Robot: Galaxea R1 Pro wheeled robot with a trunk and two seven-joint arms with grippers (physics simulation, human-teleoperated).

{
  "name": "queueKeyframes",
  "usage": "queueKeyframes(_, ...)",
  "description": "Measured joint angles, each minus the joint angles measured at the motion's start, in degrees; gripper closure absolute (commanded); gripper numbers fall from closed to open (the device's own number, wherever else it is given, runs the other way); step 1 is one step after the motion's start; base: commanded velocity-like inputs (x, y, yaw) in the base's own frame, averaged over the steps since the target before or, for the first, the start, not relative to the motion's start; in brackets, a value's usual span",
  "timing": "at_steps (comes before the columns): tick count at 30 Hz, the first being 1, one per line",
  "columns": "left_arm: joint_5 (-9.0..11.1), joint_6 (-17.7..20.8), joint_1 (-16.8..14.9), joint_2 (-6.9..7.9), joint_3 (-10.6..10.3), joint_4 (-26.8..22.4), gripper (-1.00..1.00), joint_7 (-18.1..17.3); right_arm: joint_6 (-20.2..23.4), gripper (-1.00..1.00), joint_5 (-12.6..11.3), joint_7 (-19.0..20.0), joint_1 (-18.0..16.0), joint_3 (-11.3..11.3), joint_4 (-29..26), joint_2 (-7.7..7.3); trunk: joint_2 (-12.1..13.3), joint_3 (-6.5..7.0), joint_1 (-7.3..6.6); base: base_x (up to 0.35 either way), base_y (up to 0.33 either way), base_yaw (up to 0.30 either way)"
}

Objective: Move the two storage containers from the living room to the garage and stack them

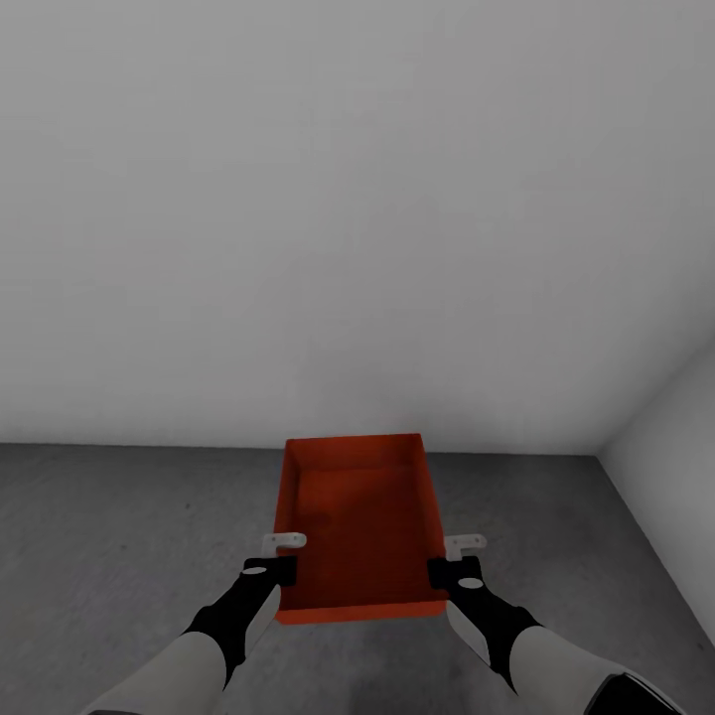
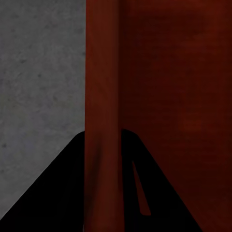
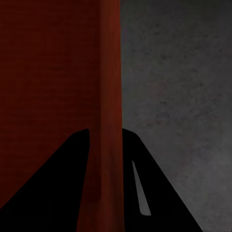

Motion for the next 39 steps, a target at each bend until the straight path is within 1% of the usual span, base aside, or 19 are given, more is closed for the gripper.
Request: queueKeyframes(39, -0.10, 0.04, 0.00, -0.07, 0.12, 0.04, 1.00, 0.01, 0.12, 1.00, 0.07, 0.10, 0.00, -0.06, -0.01, -0.06, -15.65, -7.00, 8.57, 0.000, 0.000, 0.000)
